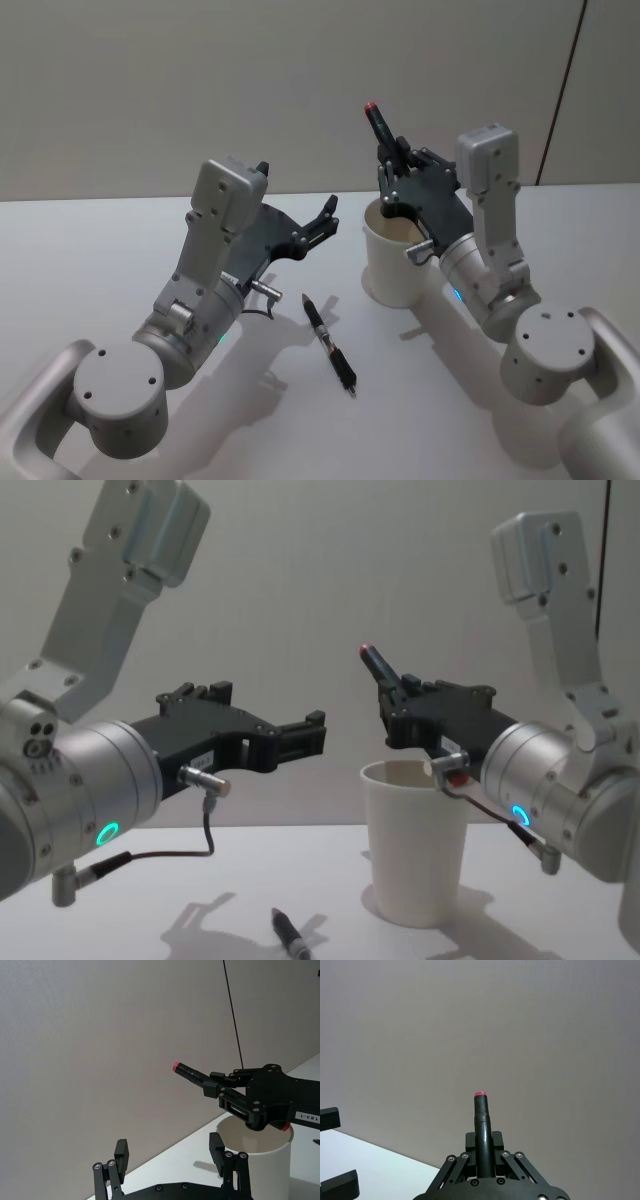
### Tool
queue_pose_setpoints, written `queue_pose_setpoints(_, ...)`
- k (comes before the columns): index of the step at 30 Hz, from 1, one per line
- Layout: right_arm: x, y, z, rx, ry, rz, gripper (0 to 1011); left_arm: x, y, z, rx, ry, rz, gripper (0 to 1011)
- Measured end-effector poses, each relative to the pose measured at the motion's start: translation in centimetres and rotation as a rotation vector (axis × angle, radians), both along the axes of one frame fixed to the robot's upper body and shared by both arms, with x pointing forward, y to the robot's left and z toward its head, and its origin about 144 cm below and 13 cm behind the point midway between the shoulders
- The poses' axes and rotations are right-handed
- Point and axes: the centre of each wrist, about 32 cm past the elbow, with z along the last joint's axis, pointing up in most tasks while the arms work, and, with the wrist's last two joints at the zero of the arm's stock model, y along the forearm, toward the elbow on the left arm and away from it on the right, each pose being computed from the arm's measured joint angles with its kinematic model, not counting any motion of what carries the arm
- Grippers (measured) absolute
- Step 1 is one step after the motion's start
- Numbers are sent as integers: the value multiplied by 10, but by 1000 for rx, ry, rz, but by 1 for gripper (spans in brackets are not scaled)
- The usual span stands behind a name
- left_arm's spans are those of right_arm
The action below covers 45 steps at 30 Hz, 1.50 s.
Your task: Place the pen into the pen holder.
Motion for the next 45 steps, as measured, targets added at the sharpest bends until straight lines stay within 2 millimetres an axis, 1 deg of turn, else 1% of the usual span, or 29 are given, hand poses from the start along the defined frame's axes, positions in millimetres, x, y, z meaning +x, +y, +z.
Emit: queue_pose_setpoints(45, 0, 0, 0, 0, 1, 0, 185, 0, 0, 0, 0, 0, 0, 1001)
